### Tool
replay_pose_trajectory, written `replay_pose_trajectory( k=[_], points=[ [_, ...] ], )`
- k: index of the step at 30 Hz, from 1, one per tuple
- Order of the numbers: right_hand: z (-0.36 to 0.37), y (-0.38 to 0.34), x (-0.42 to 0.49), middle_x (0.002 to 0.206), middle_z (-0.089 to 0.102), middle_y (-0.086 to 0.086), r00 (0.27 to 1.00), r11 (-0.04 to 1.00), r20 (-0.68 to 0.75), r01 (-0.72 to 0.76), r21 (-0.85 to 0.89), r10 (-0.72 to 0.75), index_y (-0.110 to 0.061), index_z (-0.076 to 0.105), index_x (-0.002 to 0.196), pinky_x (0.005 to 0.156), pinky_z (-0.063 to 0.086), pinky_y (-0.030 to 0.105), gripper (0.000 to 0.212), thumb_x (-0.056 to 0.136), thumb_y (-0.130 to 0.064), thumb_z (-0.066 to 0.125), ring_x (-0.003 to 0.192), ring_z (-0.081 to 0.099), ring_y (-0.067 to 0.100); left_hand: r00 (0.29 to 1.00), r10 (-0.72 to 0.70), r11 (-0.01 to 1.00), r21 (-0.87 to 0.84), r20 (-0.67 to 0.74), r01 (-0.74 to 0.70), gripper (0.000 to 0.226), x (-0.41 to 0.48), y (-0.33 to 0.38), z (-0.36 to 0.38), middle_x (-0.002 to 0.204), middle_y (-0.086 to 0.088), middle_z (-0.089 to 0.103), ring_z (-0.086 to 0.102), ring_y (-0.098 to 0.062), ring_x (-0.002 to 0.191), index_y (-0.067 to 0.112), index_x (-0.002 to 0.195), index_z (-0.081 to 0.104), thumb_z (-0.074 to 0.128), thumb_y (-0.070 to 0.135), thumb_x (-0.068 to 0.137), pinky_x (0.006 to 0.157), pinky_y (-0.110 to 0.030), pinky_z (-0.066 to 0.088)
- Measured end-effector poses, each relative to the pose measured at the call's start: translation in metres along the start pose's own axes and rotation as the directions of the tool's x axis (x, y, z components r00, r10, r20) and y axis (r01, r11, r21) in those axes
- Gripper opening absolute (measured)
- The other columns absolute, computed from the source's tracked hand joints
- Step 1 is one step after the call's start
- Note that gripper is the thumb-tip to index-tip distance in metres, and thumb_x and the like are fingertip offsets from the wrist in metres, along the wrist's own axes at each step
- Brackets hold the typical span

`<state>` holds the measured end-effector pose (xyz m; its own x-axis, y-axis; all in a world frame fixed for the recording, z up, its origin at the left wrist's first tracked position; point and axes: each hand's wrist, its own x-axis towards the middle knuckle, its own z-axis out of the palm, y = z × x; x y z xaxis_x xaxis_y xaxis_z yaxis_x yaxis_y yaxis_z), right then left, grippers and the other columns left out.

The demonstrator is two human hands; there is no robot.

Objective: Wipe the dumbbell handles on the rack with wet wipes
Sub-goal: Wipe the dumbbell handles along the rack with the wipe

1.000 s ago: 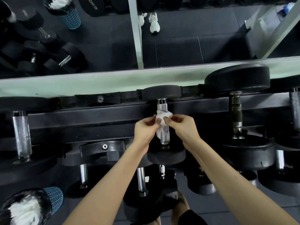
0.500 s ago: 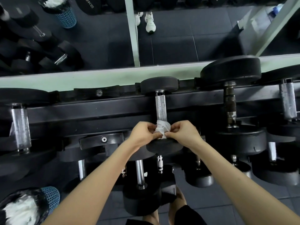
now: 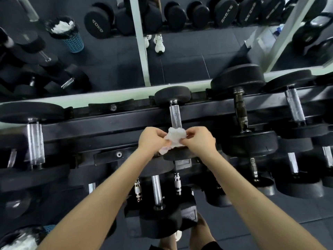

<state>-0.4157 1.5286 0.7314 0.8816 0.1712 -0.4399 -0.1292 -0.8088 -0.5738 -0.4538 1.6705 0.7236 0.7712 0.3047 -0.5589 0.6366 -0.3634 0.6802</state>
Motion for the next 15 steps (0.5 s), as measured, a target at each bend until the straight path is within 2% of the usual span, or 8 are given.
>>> replay_pose_trajectory(
  k=[1,3,5,7,10,13,15],
  points=[
    [-0.007,0.004,-0.006,0.061,0.057,-0.010,1.000,0.991,0.000,0.003,0.137,-0.003,-0.025,0.060,0.061,0.074,0.040,0.033,0.017,0.072,-0.018,0.071,0.069,0.054,0.014,0.999,0.010,0.994,-0.107,0.036,-0.006,0.022,-0.009,0.001,-0.009,0.079,-0.005,0.071,0.062,-0.016,0.071,0.014,0.087,0.074,0.078,0.011,0.066,0.069,-0.028,0.051],
    [-0.023,0.005,-0.020,0.063,0.062,-0.007,0.998,0.905,0.059,-0.018,0.426,-0.009,-0.020,0.069,0.071,0.065,0.045,0.029,0.010,0.072,-0.011,0.074,0.064,0.056,0.012,0.995,0.042,0.969,-0.248,0.096,-0.017,0.020,-0.025,0.001,-0.024,0.079,-0.003,0.071,0.064,-0.013,0.069,0.013,0.090,0.072,0.076,0.005,0.073,0.066,-0.021,0.051],
    [-0.037,0.004,-0.032,0.065,0.066,-0.006,0.985,0.836,0.167,-0.059,0.546,-0.039,-0.010,0.072,0.083,0.061,0.045,0.020,0.008,0.075,-0.008,0.075,0.059,0.058,0.006,0.991,0.076,0.952,-0.303,0.109,-0.039,0.019,-0.044,0.001,-0.038,0.080,-0.002,0.072,0.066,-0.013,0.067,0.012,0.091,0.072,0.075,0.005,0.074,0.062,-0.018,0.052],
    [-0.048,0.001,-0.041,0.071,0.069,-0.003,0.971,0.834,0.229,-0.072,0.547,-0.066,-0.007,0.073,0.088,0.063,0.044,0.018,0.015,0.074,-0.012,0.077,0.060,0.058,0.005,0.990,0.101,0.940,-0.334,0.094,-0.064,0.021,-0.062,-0.001,-0.050,0.083,-0.004,0.073,0.067,-0.016,0.068,0.010,0.094,0.071,0.075,0.006,0.074,0.063,-0.020,0.053],
    [-0.058,-0.005,-0.054,0.077,0.068,0.007,0.960,0.855,0.267,-0.072,0.514,-0.080,-0.007,0.073,0.087,0.062,0.045,0.020,0.016,0.073,-0.014,0.079,0.066,0.057,0.013,0.995,0.097,0.948,-0.305,0.014,-0.088,0.022,-0.087,-0.006,-0.064,0.087,-0.001,0.073,0.065,-0.010,0.073,0.014,0.094,0.072,0.077,0.010,0.073,0.066,-0.015,0.051],
    [-0.060,-0.012,-0.068,0.069,0.066,0.000,0.950,0.883,0.257,0.036,0.468,-0.175,-0.011,0.073,0.078,0.060,0.041,0.018,0.010,0.073,-0.018,0.079,0.060,0.053,0.009,0.991,0.081,0.957,-0.268,-0.103,-0.107,0.017,-0.111,-0.012,-0.073,0.086,-0.003,0.072,0.062,-0.012,0.077,0.019,0.088,0.073,0.078,0.012,0.073,0.069,-0.021,0.049],
    [-0.058,-0.020,-0.078,0.074,0.067,-0.001,0.936,0.871,0.220,0.145,0.468,-0.275,-0.010,0.073,0.083,0.062,0.043,0.014,0.011,0.076,-0.018,0.077,0.064,0.057,0.007,0.976,0.094,0.974,-0.186,-0.196,-0.131,0.014,-0.129,-0.017,-0.077,0.086,0.001,0.073,0.063,-0.013,0.080,0.022,0.085,0.073,0.077,0.013,0.074,0.076,-0.028,0.051]
  ],
)
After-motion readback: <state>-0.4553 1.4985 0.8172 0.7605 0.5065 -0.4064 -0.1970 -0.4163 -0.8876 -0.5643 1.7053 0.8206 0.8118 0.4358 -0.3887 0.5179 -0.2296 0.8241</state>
